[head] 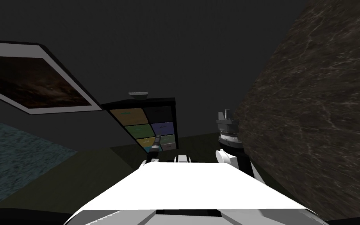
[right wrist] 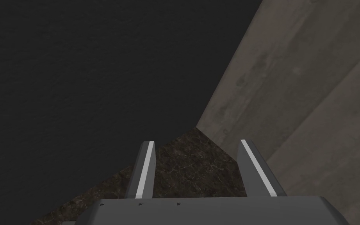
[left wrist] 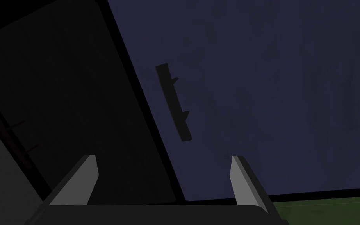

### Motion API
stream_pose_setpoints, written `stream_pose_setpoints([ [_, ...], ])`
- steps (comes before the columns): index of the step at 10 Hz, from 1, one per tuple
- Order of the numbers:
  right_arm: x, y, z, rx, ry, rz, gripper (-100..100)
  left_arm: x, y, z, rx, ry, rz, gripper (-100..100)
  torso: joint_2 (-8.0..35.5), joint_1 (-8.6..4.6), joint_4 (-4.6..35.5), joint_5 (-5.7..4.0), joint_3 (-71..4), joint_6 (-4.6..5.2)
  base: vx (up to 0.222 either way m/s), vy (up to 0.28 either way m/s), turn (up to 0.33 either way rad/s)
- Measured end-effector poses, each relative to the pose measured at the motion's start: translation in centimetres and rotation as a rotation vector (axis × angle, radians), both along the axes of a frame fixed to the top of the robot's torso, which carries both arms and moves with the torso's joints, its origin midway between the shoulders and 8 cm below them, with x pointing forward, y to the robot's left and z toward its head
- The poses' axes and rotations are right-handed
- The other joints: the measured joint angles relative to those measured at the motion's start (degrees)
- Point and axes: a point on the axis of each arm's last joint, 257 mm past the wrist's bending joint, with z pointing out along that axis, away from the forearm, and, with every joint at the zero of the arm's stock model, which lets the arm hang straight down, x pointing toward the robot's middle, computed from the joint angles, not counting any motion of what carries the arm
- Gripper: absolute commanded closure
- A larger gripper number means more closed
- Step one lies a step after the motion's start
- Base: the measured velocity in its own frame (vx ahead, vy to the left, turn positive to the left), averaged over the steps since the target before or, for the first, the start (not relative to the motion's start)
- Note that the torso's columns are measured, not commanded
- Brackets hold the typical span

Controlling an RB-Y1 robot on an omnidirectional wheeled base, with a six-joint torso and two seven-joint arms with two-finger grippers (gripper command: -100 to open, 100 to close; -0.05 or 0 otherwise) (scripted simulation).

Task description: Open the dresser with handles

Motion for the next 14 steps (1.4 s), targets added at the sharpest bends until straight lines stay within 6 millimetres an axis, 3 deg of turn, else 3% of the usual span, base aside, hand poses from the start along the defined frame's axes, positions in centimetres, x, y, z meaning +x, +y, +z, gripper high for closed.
stream_pose_setpoints([
  [5, 0.0, 0.0, 0.0, 0.0, 0.0, 0.0, 0, 0.5, 1.6, 0.4, 0.058, 0.012, -0.013, -100, -0.12, 0.0, -0.03, 0.0, -0.07, 0.0, 0.085, 0.009, -0.005],
  [11, 0.0, 0.0, 0.0, 0.0, 0.0, 0.0, 0, 1.0, -0.4, 0.6, -0.04, 0.001, 0.016, -100, 0.19, 0.0, 0.06, -0.01, 0.12, 0.0, 0.005, 0.004, -0.044],
  [14, 0.0, 0.0, 0.0, 0.0, 0.0, 0.0, 0, 3.1, 2.8, 1.1, -0.029, -0.005, 0.089, -100, 0.37, 0.02, 0.1, 0.0, 0.23, -0.03, -0.121, 0.026, -0.252],
])
